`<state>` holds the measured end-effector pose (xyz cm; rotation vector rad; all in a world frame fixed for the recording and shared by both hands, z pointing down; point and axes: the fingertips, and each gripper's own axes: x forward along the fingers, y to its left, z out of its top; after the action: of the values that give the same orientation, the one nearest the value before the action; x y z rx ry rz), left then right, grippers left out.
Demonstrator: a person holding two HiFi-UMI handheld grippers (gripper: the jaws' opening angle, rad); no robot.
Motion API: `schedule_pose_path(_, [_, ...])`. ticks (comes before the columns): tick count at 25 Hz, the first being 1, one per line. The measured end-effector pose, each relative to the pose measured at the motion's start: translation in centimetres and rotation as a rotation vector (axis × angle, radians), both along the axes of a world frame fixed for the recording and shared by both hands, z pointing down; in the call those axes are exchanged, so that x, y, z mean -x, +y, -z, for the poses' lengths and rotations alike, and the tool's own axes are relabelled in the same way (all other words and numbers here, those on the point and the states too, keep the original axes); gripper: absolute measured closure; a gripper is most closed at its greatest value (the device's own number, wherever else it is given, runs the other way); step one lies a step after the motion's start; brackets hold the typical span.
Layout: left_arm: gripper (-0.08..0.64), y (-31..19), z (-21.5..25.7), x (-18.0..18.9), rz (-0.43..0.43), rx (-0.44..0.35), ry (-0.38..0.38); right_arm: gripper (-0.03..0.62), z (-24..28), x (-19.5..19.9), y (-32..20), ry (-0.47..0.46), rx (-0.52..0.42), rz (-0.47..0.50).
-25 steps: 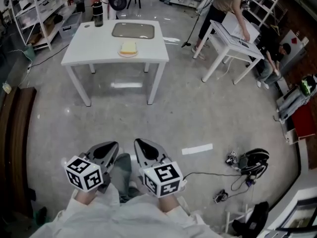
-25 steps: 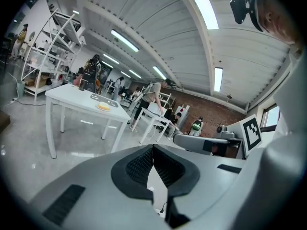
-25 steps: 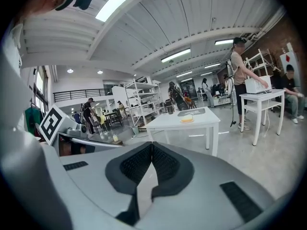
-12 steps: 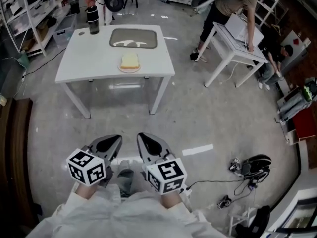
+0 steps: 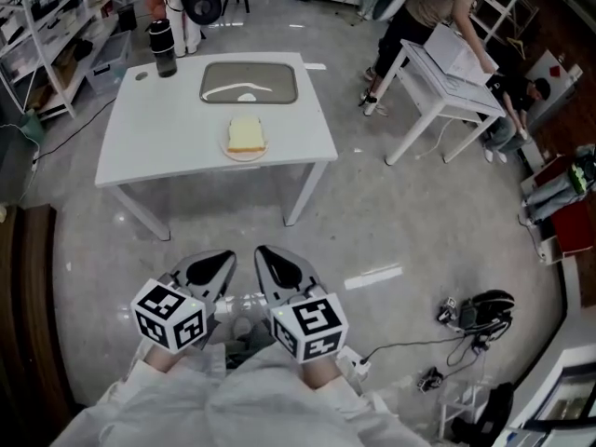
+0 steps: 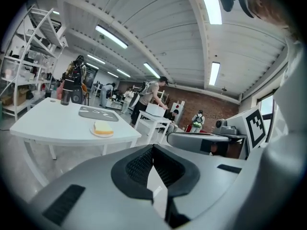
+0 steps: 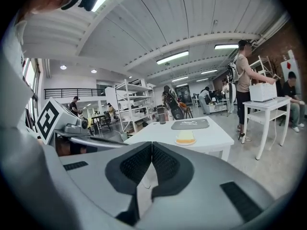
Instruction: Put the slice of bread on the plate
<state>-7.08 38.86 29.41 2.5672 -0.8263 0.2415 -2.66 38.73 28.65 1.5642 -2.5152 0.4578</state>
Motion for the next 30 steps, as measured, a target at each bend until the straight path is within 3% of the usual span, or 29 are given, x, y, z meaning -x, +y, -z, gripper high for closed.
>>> schedule_pose_path(12, [0.551, -7.0, -1.1, 0.6, 0.051, 0.034, 0.016, 0.578, -1.2, -0.6, -7.0, -0.015, 0.034, -0.001])
schedule_pose_path(18, [0.551, -11.6, -1.2, -0.7, 0.051, 0.034, 0.002, 0.578, -1.2, -1.8, -12.1, -0.021, 0.03, 0.01])
schedule_pose_path(30, [0.551, -24.7, -0.2, -2.7, 0.153, 0.041, 0.007, 0.578, 0.0, -5.1, -25.1, -0.014, 0.017, 0.075])
